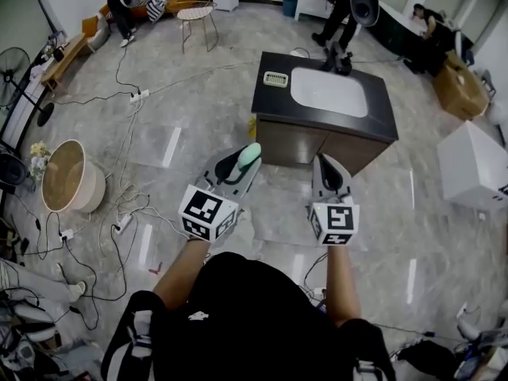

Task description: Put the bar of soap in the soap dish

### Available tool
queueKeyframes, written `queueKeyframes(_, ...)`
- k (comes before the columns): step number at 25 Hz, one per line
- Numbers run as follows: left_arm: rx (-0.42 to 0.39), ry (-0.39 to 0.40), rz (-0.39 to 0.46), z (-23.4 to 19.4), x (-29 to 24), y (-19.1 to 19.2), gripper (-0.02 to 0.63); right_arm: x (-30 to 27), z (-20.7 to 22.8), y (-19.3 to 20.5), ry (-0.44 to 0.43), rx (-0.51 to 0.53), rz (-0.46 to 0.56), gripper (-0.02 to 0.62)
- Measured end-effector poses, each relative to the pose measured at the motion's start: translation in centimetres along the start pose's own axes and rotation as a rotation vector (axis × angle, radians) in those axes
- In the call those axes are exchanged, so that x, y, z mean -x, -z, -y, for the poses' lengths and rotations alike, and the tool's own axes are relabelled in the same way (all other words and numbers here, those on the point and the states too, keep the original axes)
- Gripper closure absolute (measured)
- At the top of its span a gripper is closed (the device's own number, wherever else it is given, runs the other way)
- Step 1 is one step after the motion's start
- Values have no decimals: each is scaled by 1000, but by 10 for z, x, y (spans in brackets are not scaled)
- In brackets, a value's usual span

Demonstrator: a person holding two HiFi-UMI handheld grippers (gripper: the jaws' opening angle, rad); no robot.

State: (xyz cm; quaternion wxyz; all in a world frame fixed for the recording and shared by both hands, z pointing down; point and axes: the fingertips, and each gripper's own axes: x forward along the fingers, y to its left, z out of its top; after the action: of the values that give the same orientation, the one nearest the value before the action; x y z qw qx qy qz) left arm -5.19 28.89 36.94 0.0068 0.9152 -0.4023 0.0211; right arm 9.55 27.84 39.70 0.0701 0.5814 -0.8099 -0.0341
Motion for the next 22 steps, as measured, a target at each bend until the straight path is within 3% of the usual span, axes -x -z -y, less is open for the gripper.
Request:
queueKeyframes(15, 24, -16, 0, -80, -89, 6, 472, -104, 42, 9, 5, 21, -19, 561)
queueKeyframes(19, -41, -23, -1, -104, -113, -2, 472, -139, 53, 7, 14, 32, -32, 561)
queueKeyframes(22, -40, -11, 7, -124, -131, -6, 472, -168, 60, 5, 24, 45, -40, 561)
